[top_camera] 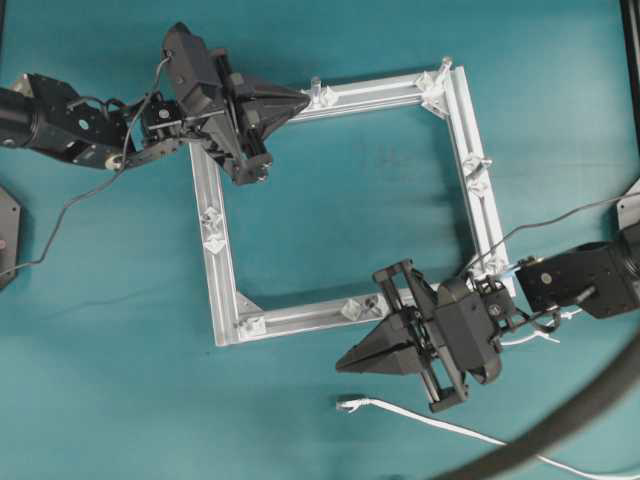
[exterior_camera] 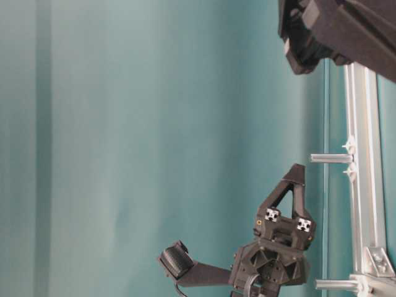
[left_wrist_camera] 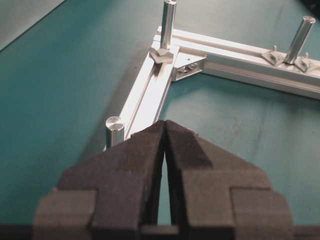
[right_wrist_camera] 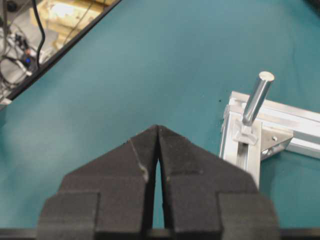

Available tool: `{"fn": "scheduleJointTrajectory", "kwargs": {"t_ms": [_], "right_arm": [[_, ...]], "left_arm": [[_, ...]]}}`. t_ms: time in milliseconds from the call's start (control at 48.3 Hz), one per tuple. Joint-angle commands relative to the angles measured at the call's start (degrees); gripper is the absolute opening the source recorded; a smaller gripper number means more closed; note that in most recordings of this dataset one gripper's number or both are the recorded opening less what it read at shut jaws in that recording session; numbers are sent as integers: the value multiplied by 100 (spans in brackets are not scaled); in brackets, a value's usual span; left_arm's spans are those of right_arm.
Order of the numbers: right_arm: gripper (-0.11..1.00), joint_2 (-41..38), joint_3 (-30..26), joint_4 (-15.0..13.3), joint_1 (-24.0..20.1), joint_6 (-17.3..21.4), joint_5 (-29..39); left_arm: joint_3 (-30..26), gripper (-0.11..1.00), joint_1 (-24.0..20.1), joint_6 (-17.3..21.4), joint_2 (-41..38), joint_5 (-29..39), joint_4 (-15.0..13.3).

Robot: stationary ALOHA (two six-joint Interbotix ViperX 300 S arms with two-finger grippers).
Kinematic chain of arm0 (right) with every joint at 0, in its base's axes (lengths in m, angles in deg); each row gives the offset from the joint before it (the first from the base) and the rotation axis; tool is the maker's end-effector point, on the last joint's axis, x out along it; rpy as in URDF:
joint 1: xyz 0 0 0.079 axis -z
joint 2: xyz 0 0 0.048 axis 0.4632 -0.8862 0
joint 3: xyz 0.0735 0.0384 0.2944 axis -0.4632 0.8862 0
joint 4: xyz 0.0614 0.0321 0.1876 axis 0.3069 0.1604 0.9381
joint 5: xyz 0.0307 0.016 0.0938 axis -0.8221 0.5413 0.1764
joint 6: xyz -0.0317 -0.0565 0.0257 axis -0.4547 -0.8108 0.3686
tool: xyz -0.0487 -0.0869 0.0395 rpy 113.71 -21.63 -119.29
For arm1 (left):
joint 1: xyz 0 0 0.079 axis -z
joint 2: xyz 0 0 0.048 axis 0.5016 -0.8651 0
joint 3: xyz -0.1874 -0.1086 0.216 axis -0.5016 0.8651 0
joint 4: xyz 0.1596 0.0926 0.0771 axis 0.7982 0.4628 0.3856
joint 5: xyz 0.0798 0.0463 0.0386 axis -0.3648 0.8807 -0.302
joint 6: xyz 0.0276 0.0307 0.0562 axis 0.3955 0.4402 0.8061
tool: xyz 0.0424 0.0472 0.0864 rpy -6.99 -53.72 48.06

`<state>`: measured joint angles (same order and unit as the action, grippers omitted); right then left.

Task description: Move the cable alternately left and right between 8 pins so it hooks onto each one.

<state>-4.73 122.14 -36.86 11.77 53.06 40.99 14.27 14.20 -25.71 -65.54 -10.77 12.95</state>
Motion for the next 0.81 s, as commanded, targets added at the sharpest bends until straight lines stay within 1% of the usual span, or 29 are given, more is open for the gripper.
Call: {"fn": "scheduleJointTrajectory", "kwargs": {"t_ms": [0, 62, 124, 186, 311, 394, 414, 435, 518, 580, 705, 787], "right_arm": [[0, 88, -44, 0, -9, 114, 26], [0, 167, -79, -9, -53, 123, 272], [0, 308, -185, 0, -79, 141, 765], [0, 492, -343, -9, -114, 167, 1450], [0, 782, -791, 0, -237, 316, 3094], [0, 853, -1090, 0, -334, 615, 4096], [0, 853, -1151, 0, -360, 721, 4315], [0, 853, -1257, 0, -378, 905, 4597], [0, 826, -1485, 0, -422, 1415, 5124], [0, 791, -1608, 0, -466, 1723, 5370], [0, 659, -1714, 0, -571, 2241, 5467], [0, 554, -1723, 0, -642, 2540, 5476]], "left_arm": [[-123, -1, 88, 114, 536, 167, 281], [-114, 1, 105, 211, 835, 439, 281], [-97, 0, 141, 281, 1160, 782, 281], [-62, 0, 185, 299, 1503, 1195, 281], [35, 0, 325, 299, 2136, 2021, 281], [88, 0, 492, 299, 2531, 2540, 281], [88, 0, 527, 290, 2602, 2654, 281], [97, 0, 563, 290, 2663, 2769, 281], [114, 4, 668, 264, 2874, 3261, 272], [132, 13, 729, 246, 2953, 3612, 255], [202, 43, 765, 53, 3059, 4219, 246], [281, 55, 773, -26, 3111, 4412, 246]]}}
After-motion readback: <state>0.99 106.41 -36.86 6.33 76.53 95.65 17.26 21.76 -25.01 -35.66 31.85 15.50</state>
